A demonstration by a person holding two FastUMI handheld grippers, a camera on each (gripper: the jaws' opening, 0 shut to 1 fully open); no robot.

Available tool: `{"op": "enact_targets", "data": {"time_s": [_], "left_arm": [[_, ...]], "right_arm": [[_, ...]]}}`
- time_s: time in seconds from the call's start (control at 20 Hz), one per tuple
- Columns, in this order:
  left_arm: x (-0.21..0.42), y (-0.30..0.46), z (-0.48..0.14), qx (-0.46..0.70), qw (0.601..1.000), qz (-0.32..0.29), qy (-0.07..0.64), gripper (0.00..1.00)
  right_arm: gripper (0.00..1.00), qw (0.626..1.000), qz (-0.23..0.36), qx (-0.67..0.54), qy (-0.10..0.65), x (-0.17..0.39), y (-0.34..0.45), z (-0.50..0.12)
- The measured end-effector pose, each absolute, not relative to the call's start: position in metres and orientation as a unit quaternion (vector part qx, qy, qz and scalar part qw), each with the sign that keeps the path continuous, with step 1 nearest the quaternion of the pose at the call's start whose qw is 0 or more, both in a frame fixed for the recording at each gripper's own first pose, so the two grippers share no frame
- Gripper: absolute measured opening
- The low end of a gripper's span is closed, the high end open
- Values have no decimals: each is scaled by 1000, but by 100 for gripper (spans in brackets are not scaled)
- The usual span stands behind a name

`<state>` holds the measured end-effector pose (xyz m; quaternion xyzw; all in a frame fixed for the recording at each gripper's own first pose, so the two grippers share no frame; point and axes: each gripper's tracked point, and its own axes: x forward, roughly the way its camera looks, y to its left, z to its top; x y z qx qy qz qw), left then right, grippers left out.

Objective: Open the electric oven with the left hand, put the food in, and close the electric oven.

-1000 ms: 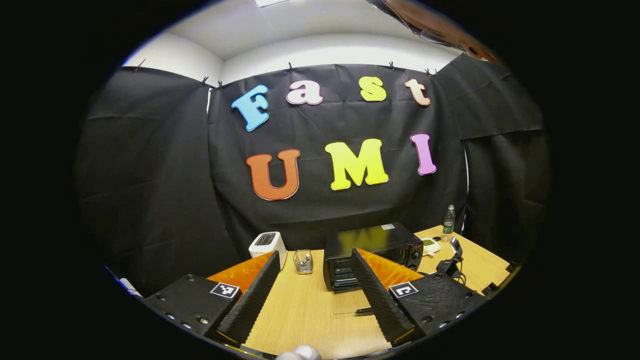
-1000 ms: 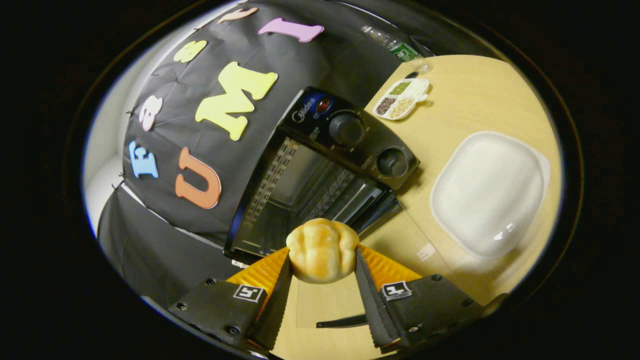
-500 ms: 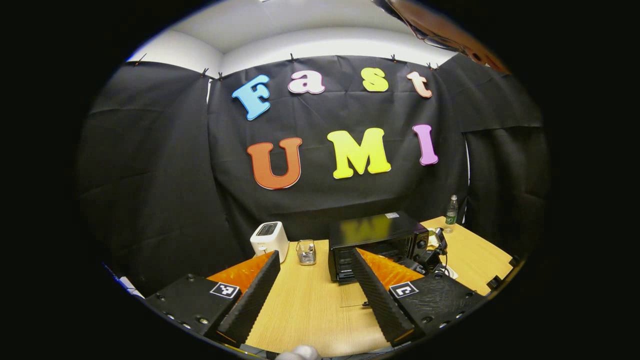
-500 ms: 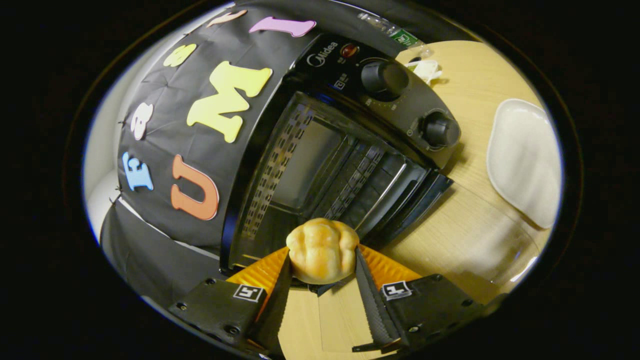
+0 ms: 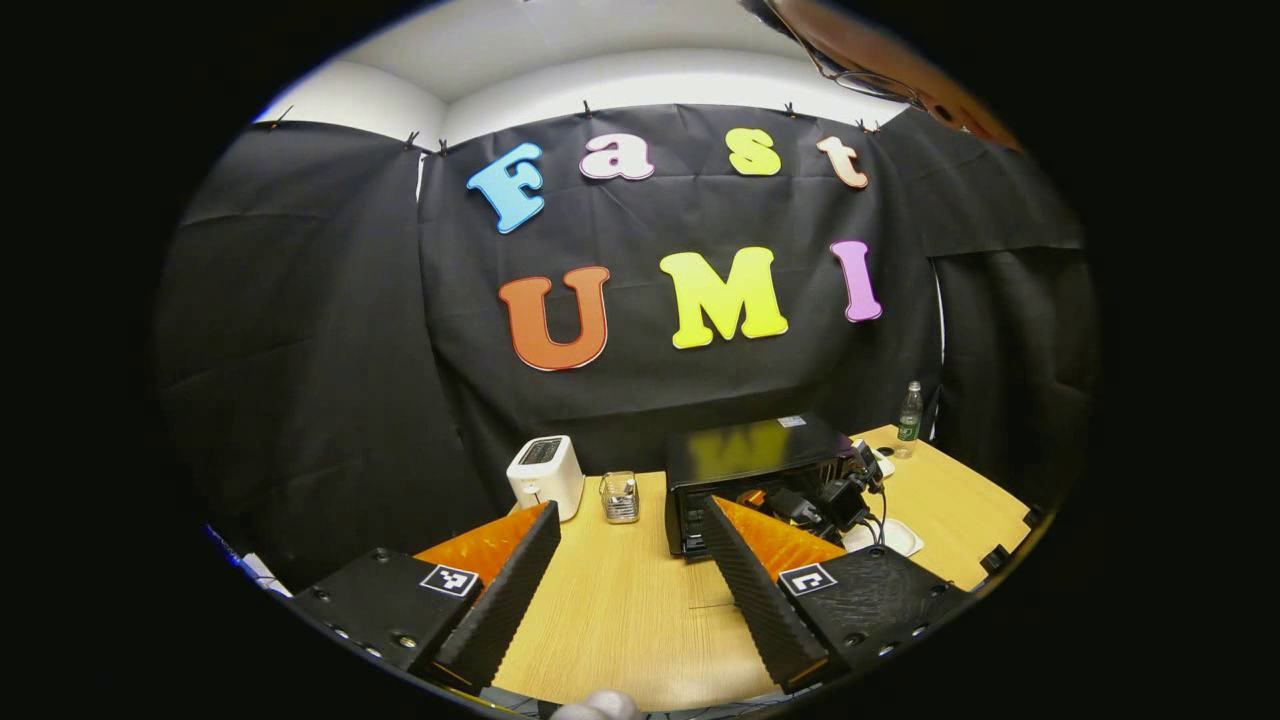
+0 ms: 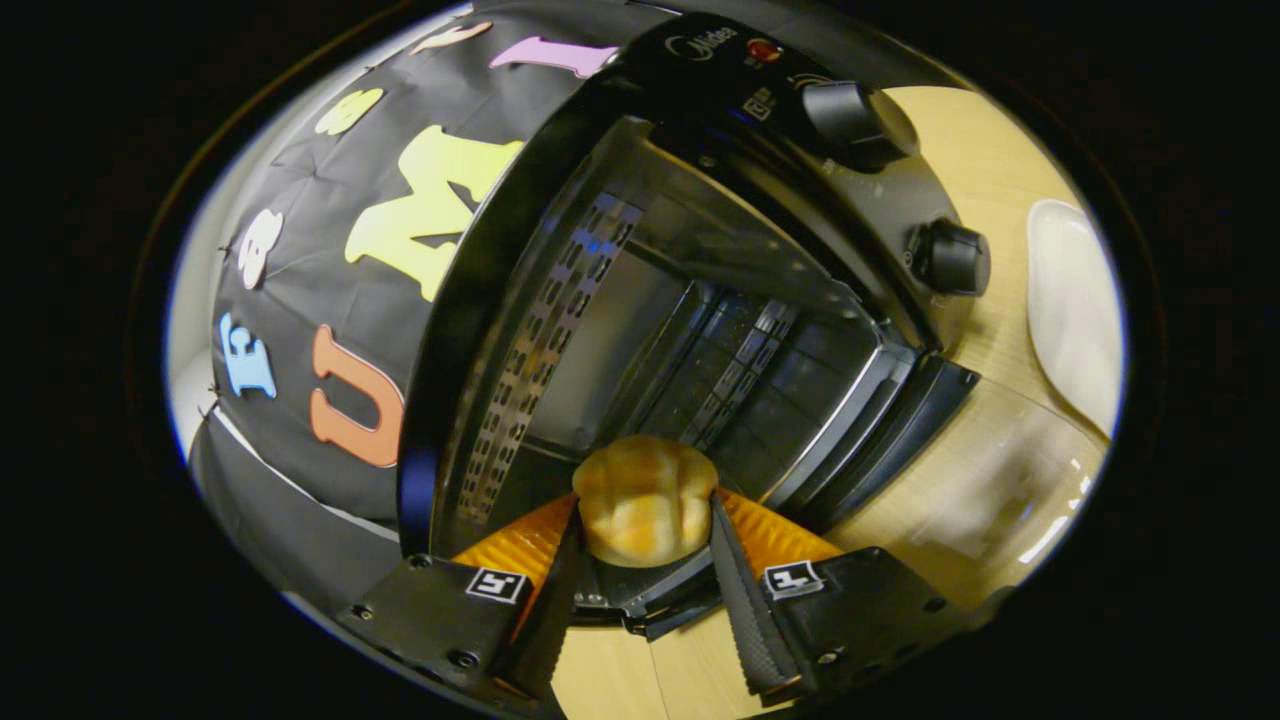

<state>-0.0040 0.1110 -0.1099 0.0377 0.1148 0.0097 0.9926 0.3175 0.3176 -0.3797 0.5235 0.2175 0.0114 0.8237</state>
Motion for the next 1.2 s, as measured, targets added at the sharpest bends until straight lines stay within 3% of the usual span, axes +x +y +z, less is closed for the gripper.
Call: {"op": "enact_targets", "data": {"time_s": [0.2,0.4,0.45,0.55,0.95,1.0,1.05,1.1,1.15,1.2], "left_arm": [[-5,114,-112,37,992,14,118,84],[-7,112,-113,34,992,13,121,84],[-7,111,-113,35,992,13,121,93],[-7,110,-113,36,992,11,121,93],[-8,109,-109,39,993,7,113,93],[-8,110,-109,38,993,7,109,84],[-7,110,-108,38,994,6,103,84],[-6,110,-110,37,994,5,100,100],[-5,110,-110,35,995,5,98,100],[-3,108,-111,31,995,0,93,84]], "right_arm": [[70,835,-1,508,211,321,315,-378],[86,865,-19,455,212,321,307,-378],[89,867,-20,451,212,321,307,-377],[94,883,-29,416,215,319,300,-378],[94,919,-21,333,211,304,292,-368],[94,924,-13,321,209,294,290,-363],[95,932,-9,299,203,283,285,-355],[94,942,-2,276,192,270,276,-343],[94,952,2,250,174,257,264,-328],[94,960,6,228,161,243,252,-308]]}}
